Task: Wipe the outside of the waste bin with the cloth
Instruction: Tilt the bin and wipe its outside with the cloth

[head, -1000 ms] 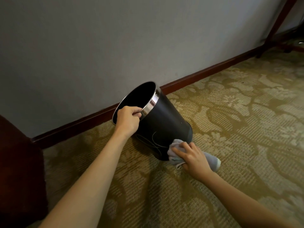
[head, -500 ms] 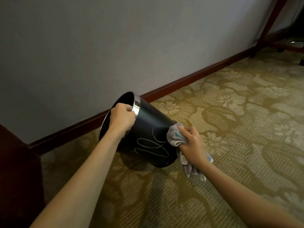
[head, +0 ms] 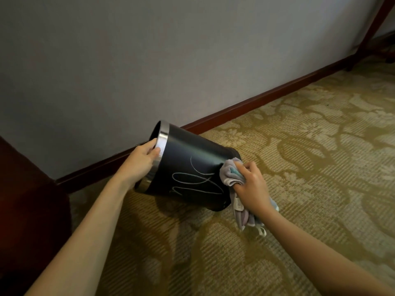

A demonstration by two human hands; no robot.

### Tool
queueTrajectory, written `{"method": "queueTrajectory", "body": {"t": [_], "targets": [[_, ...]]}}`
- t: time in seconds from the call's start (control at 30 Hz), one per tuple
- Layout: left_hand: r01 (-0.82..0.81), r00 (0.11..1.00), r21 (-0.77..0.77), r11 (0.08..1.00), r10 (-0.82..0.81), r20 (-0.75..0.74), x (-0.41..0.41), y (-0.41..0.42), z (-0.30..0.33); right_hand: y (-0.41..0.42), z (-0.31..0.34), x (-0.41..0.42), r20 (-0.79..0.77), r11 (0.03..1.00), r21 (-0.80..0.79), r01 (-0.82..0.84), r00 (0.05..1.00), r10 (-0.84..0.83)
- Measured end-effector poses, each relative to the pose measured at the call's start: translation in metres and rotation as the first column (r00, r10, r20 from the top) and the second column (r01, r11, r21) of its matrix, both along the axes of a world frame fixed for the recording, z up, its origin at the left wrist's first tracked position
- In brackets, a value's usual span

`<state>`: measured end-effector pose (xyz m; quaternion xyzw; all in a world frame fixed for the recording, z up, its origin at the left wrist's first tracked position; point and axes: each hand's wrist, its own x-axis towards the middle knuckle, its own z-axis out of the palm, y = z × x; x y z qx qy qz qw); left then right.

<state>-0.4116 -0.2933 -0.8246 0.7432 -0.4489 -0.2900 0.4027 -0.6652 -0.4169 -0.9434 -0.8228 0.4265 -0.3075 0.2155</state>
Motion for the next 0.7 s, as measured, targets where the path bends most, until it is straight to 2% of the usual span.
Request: {"method": "queueTrajectory", "body": {"t": [0.1, 0.33, 0.53, 0.7], "targets": [[0.040, 0.999, 0.033, 0.999, -0.040, -0.017, 0.005, 0.005, -0.003, 0.001, 0.000, 0.005, -0.055, 0.999, -0.011, 0.035, 0.998, -0.036], [0.129, 0.989, 0.040, 0.991, -0.126, -0.083, -0.004, 0.003, 0.004, 0.000, 0.001, -0.001, -0.034, 0.981, 0.153, 0.121, 0.993, -0.117], [0.177, 0.984, 0.171, 0.969, -0.172, -0.041, 0.000, 0.010, 0.000, -0.006, -0.003, -0.007, -0.029, 0.957, 0.216, 0.195, 0.981, -0.193], [0.156, 0.986, 0.133, 0.979, -0.162, 0.033, 0.000, 0.013, -0.007, -0.006, -0.009, -0.012, 0.006, 0.937, 0.270, 0.220, 0.973, -0.230]]}}
